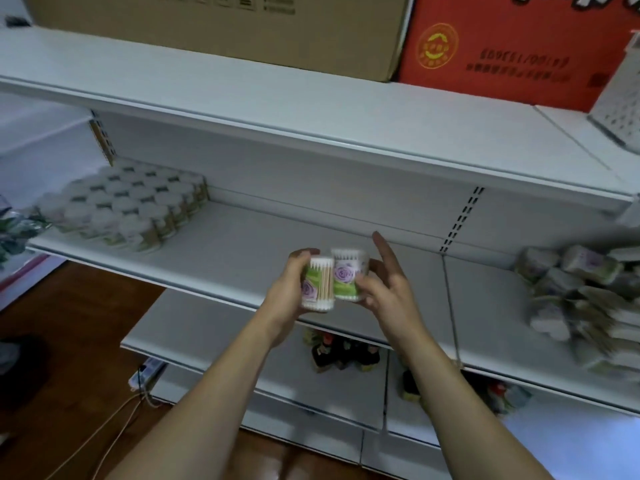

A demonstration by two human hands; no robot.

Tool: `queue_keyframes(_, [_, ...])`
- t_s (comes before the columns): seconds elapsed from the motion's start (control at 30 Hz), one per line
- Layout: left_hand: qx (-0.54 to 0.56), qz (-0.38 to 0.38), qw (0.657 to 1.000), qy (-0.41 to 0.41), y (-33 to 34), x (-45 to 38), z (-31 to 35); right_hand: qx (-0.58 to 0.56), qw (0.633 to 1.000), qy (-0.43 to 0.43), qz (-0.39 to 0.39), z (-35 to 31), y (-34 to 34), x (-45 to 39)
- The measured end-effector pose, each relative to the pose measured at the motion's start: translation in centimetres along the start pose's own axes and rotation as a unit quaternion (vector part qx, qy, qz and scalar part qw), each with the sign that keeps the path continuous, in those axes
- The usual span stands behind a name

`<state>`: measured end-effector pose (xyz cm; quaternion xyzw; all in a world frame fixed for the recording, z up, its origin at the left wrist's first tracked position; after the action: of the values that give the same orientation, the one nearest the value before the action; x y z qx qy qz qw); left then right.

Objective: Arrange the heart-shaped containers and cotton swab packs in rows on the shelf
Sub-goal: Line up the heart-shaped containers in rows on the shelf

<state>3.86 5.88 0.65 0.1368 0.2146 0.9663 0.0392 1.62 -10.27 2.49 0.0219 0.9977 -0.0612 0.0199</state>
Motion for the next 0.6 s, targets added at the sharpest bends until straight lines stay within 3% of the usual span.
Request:
queue_keyframes(0.27, [-0.003, -0.062, 0.998, -0.003, -10.7, -1.9, 7.2, 0.113, 0.992, -0.039, 0.04, -2.2, 11.2, -3.2])
queue_keyframes(0.47, [-0.079, 0.029, 0.993, 0.087, -17.5, -3.8, 13.1, 0.227, 0.966, -0.027, 0.117, -0.5, 17.2, -8.3])
queue_keyframes(0.6, [-0.128, 0.108, 0.976, 0.14, -20.9, -6.1, 16.3, 0.306, 0.941, -0.097, 0.111, 1.3, 21.8, -13.4])
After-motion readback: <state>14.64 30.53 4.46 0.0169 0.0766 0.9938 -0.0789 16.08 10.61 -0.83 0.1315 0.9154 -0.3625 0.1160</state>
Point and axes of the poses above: each hand's wrist, its own x-axis away from the middle knuckle, its own y-axis out of the palm, z = x × y, the point moved 6 cm from there along -x, towards the middle knuckle, and after that the axes turned 11 degrees about x, right-handed, at the moved point
